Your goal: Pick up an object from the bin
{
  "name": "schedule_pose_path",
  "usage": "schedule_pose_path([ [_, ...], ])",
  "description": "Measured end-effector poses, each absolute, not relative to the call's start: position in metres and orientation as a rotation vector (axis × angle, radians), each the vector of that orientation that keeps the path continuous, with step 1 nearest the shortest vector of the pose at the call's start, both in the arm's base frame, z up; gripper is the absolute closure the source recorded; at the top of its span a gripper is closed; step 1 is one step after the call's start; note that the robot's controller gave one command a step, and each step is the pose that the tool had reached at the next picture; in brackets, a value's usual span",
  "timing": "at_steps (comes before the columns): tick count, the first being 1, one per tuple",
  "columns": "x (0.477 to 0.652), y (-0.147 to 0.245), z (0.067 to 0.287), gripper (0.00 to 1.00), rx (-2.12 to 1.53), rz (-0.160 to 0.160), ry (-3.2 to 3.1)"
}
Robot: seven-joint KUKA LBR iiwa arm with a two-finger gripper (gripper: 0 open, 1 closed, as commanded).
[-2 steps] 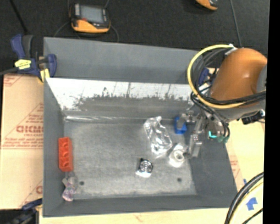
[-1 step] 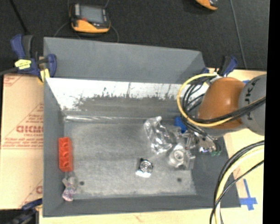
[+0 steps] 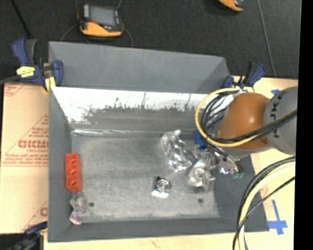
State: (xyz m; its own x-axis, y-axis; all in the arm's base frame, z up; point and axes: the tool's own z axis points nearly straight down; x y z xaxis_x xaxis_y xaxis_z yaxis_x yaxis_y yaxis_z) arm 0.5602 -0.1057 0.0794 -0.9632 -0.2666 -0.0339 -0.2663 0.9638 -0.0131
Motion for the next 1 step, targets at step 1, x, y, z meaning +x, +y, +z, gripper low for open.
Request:
schedule_pose_path([
  [1,0.5603,-0.1198,0.0786,0.0,-0.371,-0.009,3.089],
])
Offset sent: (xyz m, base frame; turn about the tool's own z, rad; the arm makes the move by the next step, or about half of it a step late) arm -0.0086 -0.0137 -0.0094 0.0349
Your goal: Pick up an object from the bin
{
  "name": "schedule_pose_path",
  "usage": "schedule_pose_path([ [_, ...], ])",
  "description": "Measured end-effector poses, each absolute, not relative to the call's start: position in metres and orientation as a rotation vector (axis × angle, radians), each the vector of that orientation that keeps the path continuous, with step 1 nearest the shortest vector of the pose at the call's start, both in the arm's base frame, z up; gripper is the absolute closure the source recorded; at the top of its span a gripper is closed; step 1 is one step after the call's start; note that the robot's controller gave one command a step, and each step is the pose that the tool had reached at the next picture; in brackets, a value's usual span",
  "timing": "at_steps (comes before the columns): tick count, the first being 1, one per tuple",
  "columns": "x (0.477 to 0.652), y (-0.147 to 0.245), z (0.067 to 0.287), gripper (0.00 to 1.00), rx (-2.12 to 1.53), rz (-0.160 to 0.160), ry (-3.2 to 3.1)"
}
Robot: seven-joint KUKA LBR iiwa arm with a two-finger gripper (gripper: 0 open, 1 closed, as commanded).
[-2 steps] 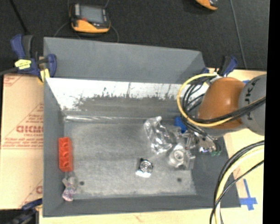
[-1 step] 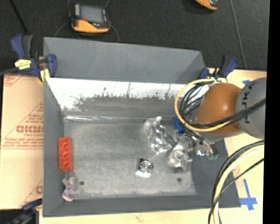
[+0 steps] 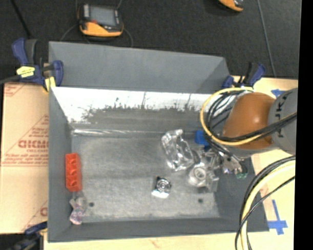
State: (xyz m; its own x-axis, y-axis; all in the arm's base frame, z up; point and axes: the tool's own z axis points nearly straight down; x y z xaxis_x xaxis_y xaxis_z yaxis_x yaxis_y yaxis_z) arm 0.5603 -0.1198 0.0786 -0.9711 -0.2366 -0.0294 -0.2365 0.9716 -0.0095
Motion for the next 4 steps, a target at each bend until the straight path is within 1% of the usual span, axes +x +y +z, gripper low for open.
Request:
schedule_pose_path([
  [1,0.558,-0.12,0.077,1.0,-0.376,-0.008,3.095],
  [2,0.574,-0.131,0.263,1.0,-0.508,-0.009,3.087],
  [3,0.525,-0.084,0.139,1.0,-0.26,0.005,3.135],
  [4,0.527,-0.086,0.142,0.0,-0.26,-0.001,3.127],
])
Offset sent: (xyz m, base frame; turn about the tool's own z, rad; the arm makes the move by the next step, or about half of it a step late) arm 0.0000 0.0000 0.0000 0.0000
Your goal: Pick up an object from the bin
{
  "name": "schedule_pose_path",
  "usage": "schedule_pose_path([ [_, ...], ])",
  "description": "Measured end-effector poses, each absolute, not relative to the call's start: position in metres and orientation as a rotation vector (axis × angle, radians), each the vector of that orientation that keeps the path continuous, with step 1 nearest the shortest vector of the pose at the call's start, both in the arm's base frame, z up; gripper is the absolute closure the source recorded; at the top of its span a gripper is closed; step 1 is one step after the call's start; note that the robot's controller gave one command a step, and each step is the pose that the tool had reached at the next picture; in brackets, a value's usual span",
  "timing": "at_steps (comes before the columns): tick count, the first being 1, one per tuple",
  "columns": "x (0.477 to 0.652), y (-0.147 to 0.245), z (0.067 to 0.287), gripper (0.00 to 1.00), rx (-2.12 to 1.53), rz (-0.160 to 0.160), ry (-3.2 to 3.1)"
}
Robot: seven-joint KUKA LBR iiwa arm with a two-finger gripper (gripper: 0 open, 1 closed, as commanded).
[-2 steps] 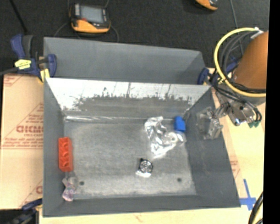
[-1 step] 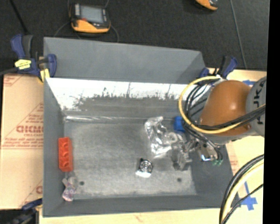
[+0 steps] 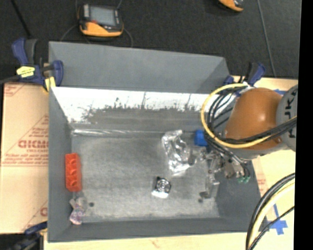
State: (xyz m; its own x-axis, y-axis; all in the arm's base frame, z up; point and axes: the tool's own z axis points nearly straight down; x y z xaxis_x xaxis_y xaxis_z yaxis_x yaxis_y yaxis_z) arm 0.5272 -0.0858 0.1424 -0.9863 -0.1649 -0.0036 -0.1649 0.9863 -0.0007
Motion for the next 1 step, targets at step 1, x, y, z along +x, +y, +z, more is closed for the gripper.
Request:
schedule_pose_path([
  [1,0.5583,-0.0517,0.0877,0.0,-0.233,-0.004,3.109],
])
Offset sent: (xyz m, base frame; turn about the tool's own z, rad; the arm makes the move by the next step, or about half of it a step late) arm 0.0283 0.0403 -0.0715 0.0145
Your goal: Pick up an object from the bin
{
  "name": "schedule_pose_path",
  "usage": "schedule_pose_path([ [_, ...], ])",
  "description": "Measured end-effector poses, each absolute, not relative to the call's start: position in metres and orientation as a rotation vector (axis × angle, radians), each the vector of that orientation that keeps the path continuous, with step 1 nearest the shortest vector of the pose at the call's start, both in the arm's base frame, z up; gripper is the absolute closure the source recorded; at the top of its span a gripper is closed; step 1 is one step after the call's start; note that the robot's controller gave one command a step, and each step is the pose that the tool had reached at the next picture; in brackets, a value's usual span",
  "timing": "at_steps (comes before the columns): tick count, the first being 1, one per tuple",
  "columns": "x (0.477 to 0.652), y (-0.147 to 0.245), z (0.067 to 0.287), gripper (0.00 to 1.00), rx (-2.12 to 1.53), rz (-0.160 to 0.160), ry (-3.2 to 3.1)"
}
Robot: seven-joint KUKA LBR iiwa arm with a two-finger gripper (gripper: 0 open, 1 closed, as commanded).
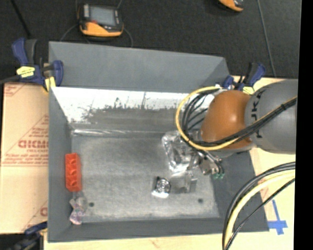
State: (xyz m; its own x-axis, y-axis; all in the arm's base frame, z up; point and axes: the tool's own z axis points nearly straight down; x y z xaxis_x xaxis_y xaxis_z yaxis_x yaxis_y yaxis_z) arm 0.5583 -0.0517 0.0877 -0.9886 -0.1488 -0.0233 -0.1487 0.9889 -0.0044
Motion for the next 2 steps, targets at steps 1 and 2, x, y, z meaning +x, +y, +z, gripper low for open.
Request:
schedule_pose_path([
  [1,0.5287,-0.0254,0.0702,0.0,-0.912,0.0,3.005],
  [2,0.5291,-0.0261,0.0703,1.0,-0.91,-0.001,3.004],
])
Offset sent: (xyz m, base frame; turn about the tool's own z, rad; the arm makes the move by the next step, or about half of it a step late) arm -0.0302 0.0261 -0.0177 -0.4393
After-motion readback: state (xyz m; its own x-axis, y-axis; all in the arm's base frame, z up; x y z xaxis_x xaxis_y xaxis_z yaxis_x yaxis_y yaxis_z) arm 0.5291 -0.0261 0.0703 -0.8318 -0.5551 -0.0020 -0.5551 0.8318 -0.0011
